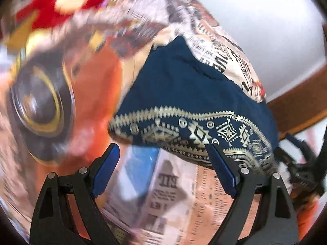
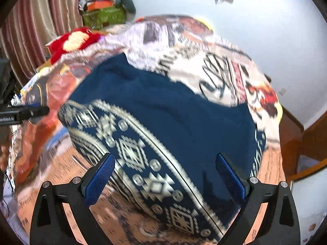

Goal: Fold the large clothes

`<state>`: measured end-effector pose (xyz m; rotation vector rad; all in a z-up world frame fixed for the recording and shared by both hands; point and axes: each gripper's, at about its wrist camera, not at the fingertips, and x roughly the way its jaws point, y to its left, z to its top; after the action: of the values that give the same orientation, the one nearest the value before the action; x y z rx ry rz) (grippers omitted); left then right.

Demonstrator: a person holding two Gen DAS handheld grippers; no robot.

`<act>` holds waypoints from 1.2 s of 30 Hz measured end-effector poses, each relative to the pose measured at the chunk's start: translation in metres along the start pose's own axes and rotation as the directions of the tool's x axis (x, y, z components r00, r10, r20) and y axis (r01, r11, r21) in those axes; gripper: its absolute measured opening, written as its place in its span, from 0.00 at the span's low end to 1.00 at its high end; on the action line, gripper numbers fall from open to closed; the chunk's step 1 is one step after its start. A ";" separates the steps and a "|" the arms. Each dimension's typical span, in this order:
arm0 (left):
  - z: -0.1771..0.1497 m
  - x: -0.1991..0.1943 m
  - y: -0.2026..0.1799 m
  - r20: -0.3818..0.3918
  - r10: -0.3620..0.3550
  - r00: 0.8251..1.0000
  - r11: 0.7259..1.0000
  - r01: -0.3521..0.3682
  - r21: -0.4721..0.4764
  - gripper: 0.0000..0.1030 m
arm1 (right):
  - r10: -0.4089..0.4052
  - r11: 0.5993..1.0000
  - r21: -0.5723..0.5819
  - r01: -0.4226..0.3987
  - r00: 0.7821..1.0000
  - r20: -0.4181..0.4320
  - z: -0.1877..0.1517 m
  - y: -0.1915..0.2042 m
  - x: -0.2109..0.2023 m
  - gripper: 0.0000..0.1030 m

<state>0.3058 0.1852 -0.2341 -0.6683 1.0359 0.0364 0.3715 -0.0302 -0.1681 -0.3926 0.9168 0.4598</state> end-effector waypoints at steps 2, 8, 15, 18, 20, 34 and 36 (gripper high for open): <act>-0.004 0.011 0.008 -0.050 -0.064 0.997 0.996 0.061 -0.072 0.86 | -0.012 1.000 -0.020 0.012 1.000 0.002 0.007 0.008 0.007 0.96; -0.013 0.043 0.012 -0.126 -0.262 0.957 0.949 0.231 -0.216 0.86 | -0.050 0.996 -0.076 0.044 0.995 -0.086 0.011 0.021 0.052 0.96; 0.003 0.076 0.020 -0.080 -0.392 0.917 0.878 0.346 -0.332 0.86 | 0.029 0.999 -0.017 -0.032 0.985 -0.170 0.004 0.008 0.081 1.00; 0.012 0.086 0.026 -0.042 -0.414 0.909 0.852 0.371 -0.370 0.86 | 0.079 0.997 0.023 -0.076 0.981 -0.178 0.002 0.001 0.086 1.00; 0.021 0.092 0.026 -0.019 -0.422 0.906 0.836 0.381 -0.394 0.86 | 0.084 0.996 0.023 -0.081 0.981 -0.177 0.001 0.001 0.086 1.00; 0.069 0.103 -0.012 0.056 -0.174 0.983 0.961 0.182 -0.208 0.15 | 0.109 0.994 0.002 -0.110 0.976 -0.188 0.000 0.004 0.087 1.00; 0.066 0.088 -0.019 0.098 -0.141 0.985 0.978 0.154 -0.141 0.11 | 0.101 0.995 -0.002 -0.103 0.975 -0.198 0.003 0.006 0.084 1.00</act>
<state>0.4100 0.1802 -0.2738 -0.8698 0.9032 0.0129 0.4145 -0.0063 -0.2365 -0.4088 1.1311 0.5275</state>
